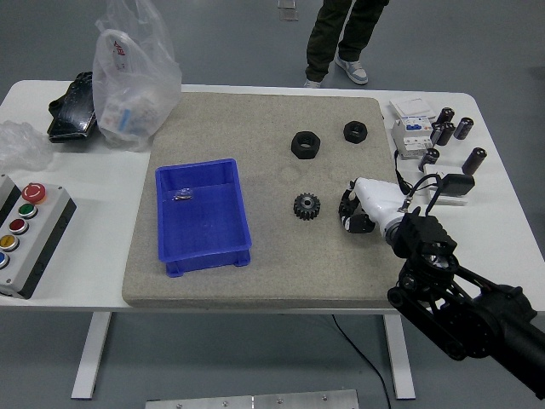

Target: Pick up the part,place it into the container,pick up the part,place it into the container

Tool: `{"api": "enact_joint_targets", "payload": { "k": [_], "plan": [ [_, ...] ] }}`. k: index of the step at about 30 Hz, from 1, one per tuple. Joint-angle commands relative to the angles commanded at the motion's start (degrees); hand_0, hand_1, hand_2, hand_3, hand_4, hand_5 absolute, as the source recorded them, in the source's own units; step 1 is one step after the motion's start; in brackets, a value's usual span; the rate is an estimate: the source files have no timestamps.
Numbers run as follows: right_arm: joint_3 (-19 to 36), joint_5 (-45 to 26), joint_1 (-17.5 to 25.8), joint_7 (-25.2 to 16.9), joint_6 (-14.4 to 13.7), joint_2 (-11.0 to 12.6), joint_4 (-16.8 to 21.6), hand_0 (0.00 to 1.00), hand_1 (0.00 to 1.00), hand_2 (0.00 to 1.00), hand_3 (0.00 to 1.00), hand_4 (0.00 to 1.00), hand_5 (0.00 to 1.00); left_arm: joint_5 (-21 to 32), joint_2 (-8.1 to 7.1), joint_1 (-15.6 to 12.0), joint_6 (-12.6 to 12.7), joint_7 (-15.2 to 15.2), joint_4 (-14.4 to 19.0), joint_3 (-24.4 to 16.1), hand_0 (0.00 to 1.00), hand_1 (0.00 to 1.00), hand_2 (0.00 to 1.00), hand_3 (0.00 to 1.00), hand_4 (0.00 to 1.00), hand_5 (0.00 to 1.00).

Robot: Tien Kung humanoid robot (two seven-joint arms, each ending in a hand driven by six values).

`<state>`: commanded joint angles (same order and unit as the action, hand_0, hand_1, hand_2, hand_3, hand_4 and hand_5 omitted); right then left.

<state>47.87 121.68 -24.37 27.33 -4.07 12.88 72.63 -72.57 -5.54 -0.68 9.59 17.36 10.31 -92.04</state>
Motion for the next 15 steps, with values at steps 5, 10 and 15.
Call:
{"api": "enact_joint_targets", "payload": {
  "k": [5, 10, 15],
  "plan": [
    [-1.81, 0.04, -1.47, -0.53, -1.31, 0.93, 2.87, 0.318, 0.472, 0.339, 0.476, 0.469, 0.036, 0.02, 0.06, 0.03, 0.02, -0.1, 0.0, 0.08, 0.853, 0.795, 0.799, 0.858, 0.858, 0.51],
    [-6.6, -2.03, -5.86, -1.26, -2.56, 1.18, 7.37, 0.317, 0.475, 0.332, 0.476, 0.468, 0.03, 0.06, 0.06, 0.03, 0.08, 0.01, 0.0, 0.24, 0.852, 0.795, 0.8, 0.858, 0.858, 0.51],
    [-13.18, -4.35, -11.68, -2.98, -3.9, -0.55, 9.55, 0.323, 0.478, 0.33, 0.476, 0.471, 0.023, -0.05, 0.03, 0.26, 0.11, 0.1, 0.0, 0.37, 0.852, 0.794, 0.8, 0.858, 0.857, 0.508]
  ]
}}
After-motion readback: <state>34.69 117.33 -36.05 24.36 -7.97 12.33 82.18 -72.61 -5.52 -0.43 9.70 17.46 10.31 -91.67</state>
